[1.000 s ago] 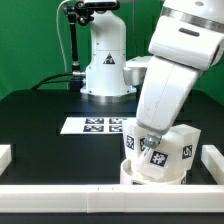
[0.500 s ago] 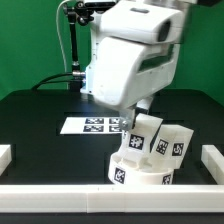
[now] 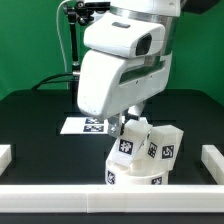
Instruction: Assemble stool
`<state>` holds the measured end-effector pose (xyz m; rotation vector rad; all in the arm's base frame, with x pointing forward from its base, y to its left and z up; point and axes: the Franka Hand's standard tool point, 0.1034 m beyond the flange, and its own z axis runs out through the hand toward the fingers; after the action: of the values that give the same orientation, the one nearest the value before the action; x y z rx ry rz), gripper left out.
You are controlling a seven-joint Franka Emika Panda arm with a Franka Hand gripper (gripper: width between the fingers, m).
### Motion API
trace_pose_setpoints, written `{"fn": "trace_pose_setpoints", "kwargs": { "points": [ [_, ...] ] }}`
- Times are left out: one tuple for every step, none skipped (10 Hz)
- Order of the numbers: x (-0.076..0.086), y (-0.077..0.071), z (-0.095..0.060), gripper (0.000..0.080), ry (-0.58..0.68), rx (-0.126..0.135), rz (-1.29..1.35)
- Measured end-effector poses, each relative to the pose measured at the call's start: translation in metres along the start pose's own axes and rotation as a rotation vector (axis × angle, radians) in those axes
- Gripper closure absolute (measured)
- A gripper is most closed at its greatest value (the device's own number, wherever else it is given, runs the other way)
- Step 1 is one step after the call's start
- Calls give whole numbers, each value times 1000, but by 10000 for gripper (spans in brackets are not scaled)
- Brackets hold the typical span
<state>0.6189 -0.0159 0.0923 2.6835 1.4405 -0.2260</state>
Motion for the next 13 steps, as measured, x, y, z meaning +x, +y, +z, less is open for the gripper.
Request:
{"fn": "trace_pose_setpoints", "kwargs": {
  "points": [
    [0, 0, 0, 453, 1, 1, 56],
    [0, 0, 0, 453, 0, 1, 127],
    [0, 0, 1, 453, 0, 2, 175],
    [0, -1, 1, 453, 0, 2, 268],
    [0, -1, 2, 453, -1, 3, 337],
    [-2, -3, 4, 453, 0, 8, 424],
    [-1, -3, 5, 453, 10, 9, 536],
    [0, -3, 5, 453, 12, 11, 617],
    [0, -3, 5, 453, 14, 15, 723],
    [0, -3, 5, 453, 18, 21, 826],
    [0, -3, 5, 453, 18, 22, 897],
    [1, -3, 5, 453, 17, 23, 976],
    [1, -3, 5, 453, 16, 24, 1038]
  ]
}}
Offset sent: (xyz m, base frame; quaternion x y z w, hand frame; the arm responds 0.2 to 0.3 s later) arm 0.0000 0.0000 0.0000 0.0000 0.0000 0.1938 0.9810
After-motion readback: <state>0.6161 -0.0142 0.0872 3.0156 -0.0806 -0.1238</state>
